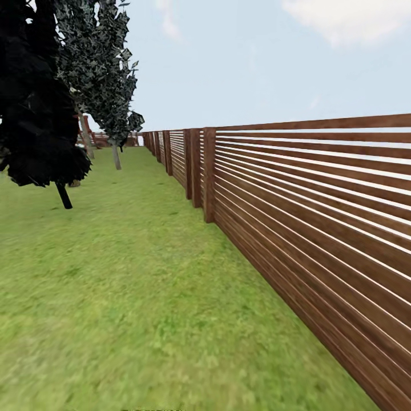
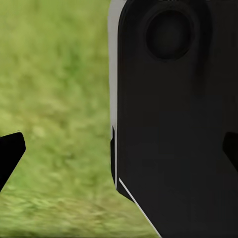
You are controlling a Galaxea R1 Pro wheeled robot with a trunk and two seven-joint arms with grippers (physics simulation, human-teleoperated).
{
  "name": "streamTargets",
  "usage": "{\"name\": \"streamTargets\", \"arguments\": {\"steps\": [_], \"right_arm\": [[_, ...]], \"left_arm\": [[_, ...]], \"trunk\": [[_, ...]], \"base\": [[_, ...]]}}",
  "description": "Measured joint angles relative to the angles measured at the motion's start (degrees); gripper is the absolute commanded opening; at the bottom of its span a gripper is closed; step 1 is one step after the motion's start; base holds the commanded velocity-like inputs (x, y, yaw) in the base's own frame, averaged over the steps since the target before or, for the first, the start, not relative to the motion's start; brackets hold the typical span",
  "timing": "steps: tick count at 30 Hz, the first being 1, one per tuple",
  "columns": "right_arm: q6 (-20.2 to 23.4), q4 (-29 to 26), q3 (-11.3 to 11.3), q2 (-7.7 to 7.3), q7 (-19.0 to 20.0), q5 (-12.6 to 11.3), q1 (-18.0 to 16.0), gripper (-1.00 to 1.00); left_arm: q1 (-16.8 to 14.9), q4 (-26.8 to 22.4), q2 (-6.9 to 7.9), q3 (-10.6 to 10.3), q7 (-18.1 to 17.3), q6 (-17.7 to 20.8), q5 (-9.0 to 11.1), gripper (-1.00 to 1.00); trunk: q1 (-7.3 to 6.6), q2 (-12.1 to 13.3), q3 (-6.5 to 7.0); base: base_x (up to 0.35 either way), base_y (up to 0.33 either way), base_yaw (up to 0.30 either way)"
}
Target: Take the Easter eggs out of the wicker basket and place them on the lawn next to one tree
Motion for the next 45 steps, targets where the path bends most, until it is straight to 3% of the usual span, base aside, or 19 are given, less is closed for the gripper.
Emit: {"name": "streamTargets", "arguments": {"steps": [45], "right_arm": [[-0.1, 0.0, 0.0, -0.04, 0.1, 0.0, 0.0, 1.0]], "left_arm": [[0.0, 0.0, 0.0, 0.0, 0.0, 0.0, 0.0, 1.0]], "trunk": [[0.0, 0.0, 0.0]], "base": [[0.0, 0.0, 0.279]]}}
